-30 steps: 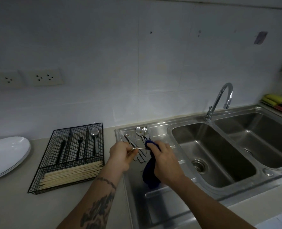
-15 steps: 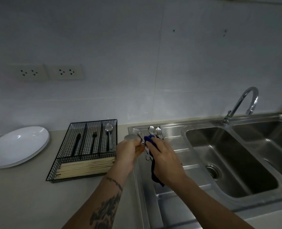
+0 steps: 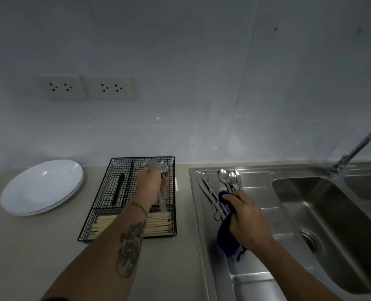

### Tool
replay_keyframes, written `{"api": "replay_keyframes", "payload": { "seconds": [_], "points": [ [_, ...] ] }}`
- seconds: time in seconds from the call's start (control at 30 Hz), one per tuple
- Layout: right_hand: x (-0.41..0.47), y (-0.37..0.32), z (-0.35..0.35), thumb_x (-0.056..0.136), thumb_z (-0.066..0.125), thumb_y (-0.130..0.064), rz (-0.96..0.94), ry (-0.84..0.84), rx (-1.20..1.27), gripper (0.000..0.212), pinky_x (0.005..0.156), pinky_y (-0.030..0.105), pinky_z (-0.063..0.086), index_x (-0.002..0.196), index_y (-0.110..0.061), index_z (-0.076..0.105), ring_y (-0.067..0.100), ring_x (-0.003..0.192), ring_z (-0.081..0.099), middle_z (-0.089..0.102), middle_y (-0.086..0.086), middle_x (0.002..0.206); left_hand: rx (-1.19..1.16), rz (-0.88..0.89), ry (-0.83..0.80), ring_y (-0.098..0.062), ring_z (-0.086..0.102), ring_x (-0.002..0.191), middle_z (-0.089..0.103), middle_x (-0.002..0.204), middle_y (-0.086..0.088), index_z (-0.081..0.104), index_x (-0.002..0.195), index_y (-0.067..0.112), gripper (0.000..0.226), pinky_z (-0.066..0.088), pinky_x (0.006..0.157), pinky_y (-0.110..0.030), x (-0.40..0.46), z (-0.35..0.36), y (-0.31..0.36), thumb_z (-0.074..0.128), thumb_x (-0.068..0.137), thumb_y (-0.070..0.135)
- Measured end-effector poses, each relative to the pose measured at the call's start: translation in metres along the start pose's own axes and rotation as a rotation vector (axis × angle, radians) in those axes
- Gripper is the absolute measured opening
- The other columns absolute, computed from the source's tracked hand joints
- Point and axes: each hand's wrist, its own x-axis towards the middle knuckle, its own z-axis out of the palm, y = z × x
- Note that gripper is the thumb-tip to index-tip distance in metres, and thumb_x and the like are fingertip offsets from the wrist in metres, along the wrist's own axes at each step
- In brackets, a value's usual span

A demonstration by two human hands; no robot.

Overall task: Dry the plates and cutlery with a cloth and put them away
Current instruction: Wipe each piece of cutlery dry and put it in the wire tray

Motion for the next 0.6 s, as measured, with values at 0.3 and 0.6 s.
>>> {"api": "replay_keyframes", "payload": {
  "seconds": [0.3,0.6],
  "points": [
    [0.011,0.021,0.017,0.070,0.060,0.009,0.154,-0.014,0.105,0.057,0.087,0.034,0.054,0.122,-0.015,0.062,0.019,0.102,0.056,0.057,-0.001,0.119,0.552,0.034,-0.017,-0.026,0.056,0.094,0.054,0.128,-0.021,0.046,0.136,0.000,0.046,0.043,0.062,-0.030,0.077,0.028,-0.007,0.045,0.099,0.027],
    [0.016,0.040,0.011,0.073,0.056,0.009,0.228,-0.010,0.109,0.056,0.085,0.017,0.044,0.123,-0.015,0.062,0.014,0.099,0.054,0.056,-0.002,0.117,0.924,0.047,-0.144,-0.039,0.028,0.134,0.013,0.152,-0.020,0.009,0.158,0.016,0.078,0.037,0.104,-0.041,0.065,0.053,-0.044,0.048,0.091,0.009]
  ]
}}
